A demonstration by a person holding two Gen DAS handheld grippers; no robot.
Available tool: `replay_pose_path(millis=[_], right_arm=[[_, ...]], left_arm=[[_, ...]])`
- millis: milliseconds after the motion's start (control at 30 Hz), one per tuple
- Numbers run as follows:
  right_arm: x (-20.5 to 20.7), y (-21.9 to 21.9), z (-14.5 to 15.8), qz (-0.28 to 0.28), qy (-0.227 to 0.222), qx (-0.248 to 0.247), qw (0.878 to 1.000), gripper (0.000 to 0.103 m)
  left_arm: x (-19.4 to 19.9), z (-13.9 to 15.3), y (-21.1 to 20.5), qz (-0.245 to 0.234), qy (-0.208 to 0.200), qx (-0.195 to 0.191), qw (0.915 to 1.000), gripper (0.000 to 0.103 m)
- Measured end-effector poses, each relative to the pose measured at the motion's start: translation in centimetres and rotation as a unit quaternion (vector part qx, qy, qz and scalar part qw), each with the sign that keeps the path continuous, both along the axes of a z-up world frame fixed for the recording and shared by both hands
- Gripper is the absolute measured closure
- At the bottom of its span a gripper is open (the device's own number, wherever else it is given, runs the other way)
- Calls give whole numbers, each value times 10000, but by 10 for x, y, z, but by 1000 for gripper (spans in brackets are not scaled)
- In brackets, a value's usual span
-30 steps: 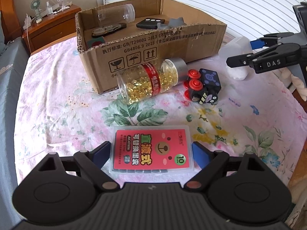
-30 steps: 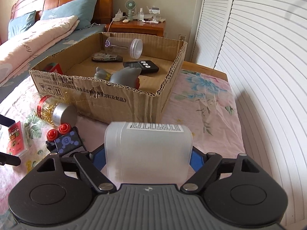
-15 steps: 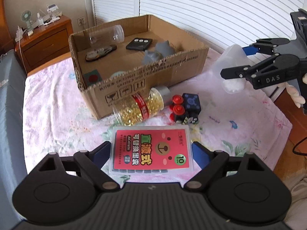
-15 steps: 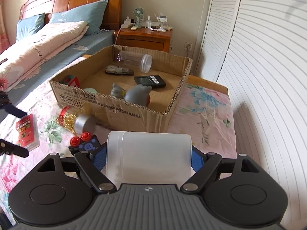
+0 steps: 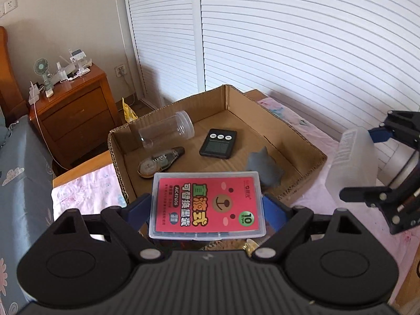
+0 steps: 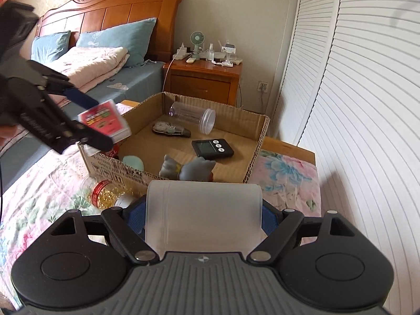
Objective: Organize rigid objects
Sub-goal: 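Carry the red card pack into the box and open the left tool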
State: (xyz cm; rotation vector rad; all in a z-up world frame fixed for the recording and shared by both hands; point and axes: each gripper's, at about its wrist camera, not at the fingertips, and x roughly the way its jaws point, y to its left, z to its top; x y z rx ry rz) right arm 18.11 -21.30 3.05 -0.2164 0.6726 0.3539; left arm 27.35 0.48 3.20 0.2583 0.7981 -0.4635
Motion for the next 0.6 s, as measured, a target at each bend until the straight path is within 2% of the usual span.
replay_pose_path(millis=[167, 267, 400, 600], right_arm=[[8, 4, 0, 25, -5, -36, 10000, 16], [12, 7, 0, 7, 16, -40, 10000, 16], [15, 11, -1, 32, 31, -41, 10000, 16], [22, 21, 6, 72, 8, -72, 9999, 16]], left_arm=[[20, -3, 4, 333, -326, -97, 9989, 11], [17, -6, 8, 368, -252, -137, 9989, 11], [-2, -13, 15, 439, -100, -82, 9990, 8], [-42, -13, 25, 580, -172, -78, 9981, 5]])
